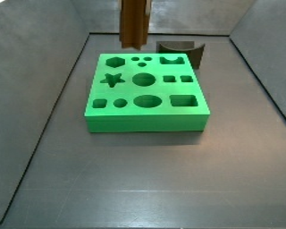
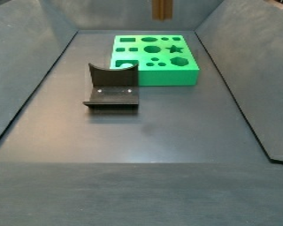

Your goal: Insert the star object.

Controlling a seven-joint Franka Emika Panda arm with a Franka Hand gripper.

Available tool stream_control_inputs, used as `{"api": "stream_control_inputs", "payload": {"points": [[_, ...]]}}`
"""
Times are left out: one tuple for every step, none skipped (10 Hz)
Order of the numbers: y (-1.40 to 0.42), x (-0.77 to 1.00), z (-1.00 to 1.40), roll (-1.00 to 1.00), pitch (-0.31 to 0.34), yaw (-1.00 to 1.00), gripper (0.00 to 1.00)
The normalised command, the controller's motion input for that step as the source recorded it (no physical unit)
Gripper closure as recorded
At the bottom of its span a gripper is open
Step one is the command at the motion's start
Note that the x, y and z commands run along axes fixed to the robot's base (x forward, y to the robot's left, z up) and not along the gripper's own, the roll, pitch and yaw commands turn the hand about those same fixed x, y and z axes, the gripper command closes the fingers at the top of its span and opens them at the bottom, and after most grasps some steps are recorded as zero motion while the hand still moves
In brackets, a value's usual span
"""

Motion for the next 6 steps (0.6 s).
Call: {"api": "stream_control_inputs", "payload": {"points": [[0.44, -0.37, -0.85, -0.16, 0.017, -0.43, 1.0], [0.22, -0.55, -0.77, -0.18, -0.11, -0.51, 1.0], [0.0, -0.54, -0.64, -0.16, -0.206, -0.58, 1.0], [-0.07, -0.32, -0.51, -0.19, -0.186, -0.7, 1.0], [-0.16, -0.13, -0.38, -0.23, -0.209, -0.7, 1.0], [-0.31, -0.01, -0.12, -0.17, -0.191, -0.61, 1.0]]}}
